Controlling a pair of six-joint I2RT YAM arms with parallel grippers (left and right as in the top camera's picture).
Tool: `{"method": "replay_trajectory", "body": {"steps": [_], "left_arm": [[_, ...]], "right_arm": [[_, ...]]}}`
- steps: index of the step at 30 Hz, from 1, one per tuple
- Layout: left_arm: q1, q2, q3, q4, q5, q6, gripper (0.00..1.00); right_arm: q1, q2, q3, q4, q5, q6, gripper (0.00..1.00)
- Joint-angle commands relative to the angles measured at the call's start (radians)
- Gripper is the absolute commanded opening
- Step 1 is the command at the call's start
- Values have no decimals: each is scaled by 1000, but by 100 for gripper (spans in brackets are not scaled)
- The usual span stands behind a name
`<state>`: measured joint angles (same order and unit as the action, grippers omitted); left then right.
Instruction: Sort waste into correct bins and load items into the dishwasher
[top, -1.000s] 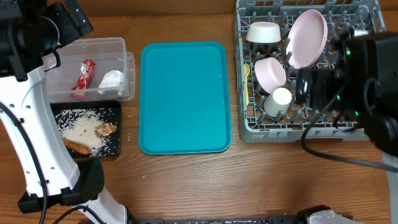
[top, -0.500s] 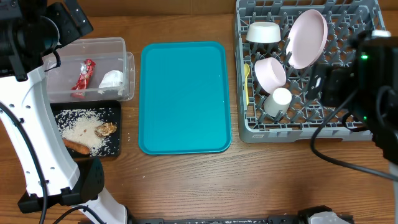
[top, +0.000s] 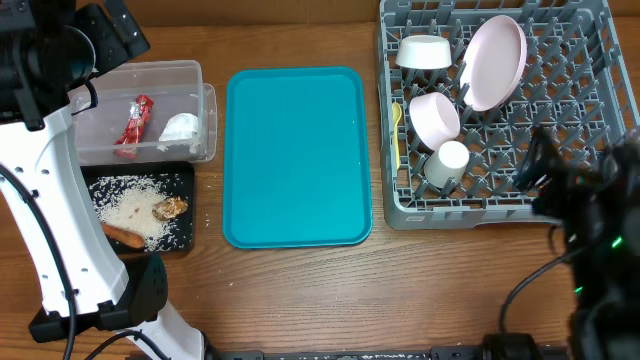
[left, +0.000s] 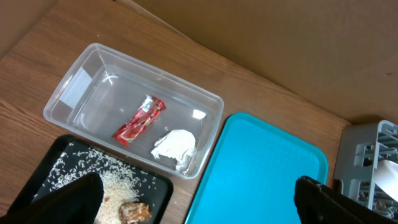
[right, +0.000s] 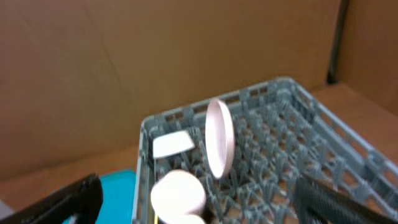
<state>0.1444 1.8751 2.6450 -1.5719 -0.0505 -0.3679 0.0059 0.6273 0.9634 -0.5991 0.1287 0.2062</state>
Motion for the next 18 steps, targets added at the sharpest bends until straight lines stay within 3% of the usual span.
{"method": "replay_trajectory", "body": {"steps": [1,10,18], "left_arm": [[-1,10,8,1,-12,-14,100],[-1,10,8,1,-12,-14,100],[-1,10,8,1,-12,-14,100]], "right_arm": [[-7,-105,-200,95,-17,0,100],[-7,-393,-665,350,-18,0,100],[-5,-563,-850,364,-19,1,100]]}}
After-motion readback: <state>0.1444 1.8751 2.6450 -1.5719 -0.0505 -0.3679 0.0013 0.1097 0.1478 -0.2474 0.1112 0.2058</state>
